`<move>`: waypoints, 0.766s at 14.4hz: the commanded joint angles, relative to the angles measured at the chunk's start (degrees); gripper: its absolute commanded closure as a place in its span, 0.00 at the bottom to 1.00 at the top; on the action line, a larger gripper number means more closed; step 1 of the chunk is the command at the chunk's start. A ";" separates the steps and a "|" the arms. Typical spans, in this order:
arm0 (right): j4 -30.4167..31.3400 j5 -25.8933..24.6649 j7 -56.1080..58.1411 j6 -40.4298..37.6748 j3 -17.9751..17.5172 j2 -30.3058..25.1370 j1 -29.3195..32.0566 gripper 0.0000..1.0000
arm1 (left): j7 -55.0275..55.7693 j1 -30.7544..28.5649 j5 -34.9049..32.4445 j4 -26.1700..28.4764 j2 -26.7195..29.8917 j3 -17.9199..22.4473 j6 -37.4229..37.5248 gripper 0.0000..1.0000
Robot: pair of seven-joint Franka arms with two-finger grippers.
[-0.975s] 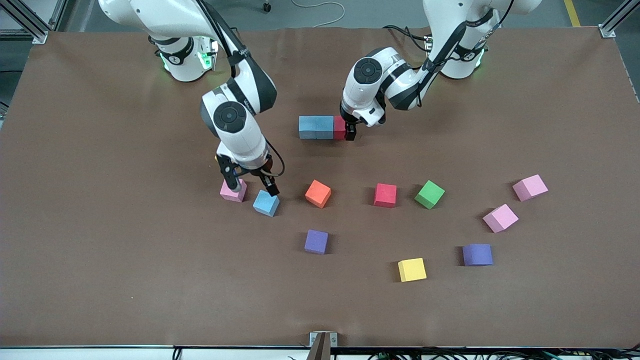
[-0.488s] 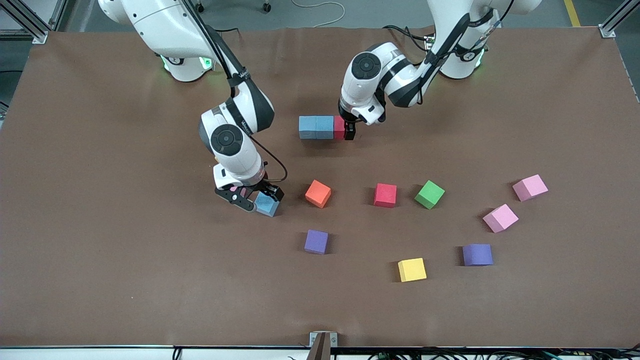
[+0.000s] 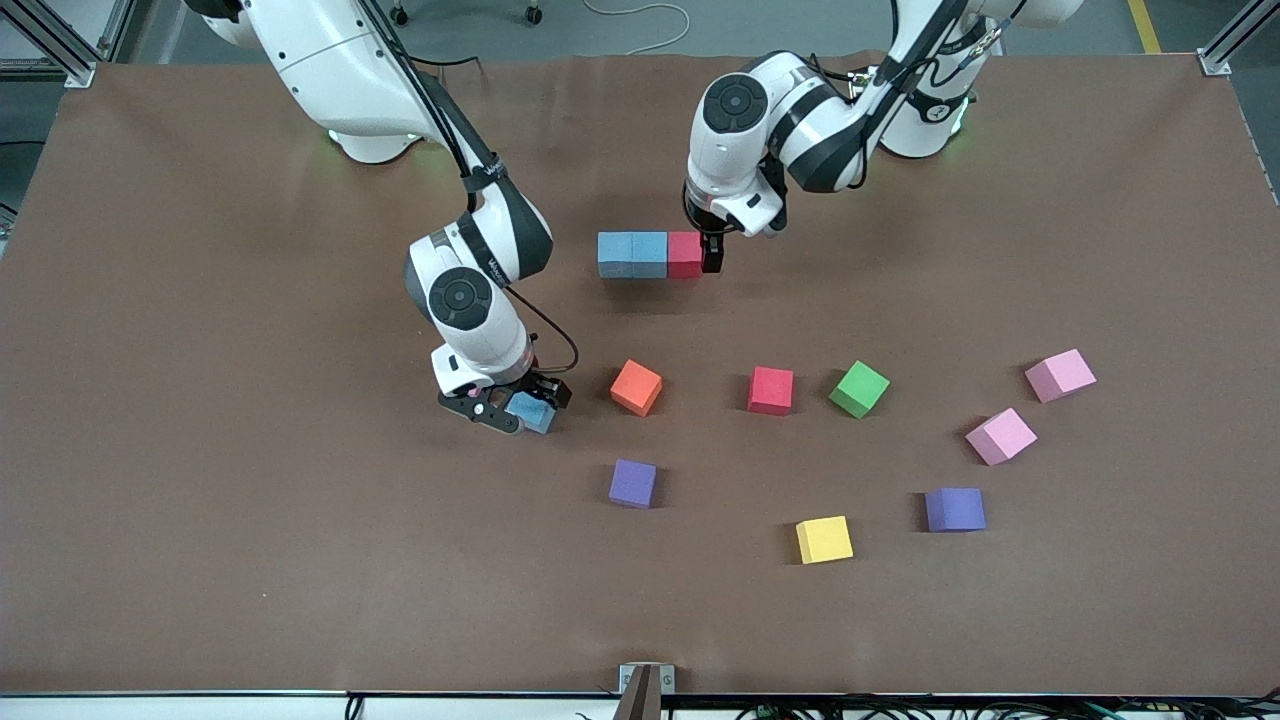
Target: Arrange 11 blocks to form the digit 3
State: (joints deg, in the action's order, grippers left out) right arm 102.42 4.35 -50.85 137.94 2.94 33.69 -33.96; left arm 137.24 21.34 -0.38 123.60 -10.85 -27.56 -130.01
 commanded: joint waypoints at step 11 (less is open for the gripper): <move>-1.26 -0.04 8.10 -2.23 -1.36 0.24 -1.18 0.98 | -40.09 -19.05 -7.79 -21.03 -10.69 0.31 7.75 0.00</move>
State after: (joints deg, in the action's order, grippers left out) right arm 101.01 4.34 -47.40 137.58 2.29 35.29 -34.17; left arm 101.12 2.69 -6.28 105.51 -20.80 -26.79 -124.20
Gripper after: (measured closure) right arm 0.480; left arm 0.000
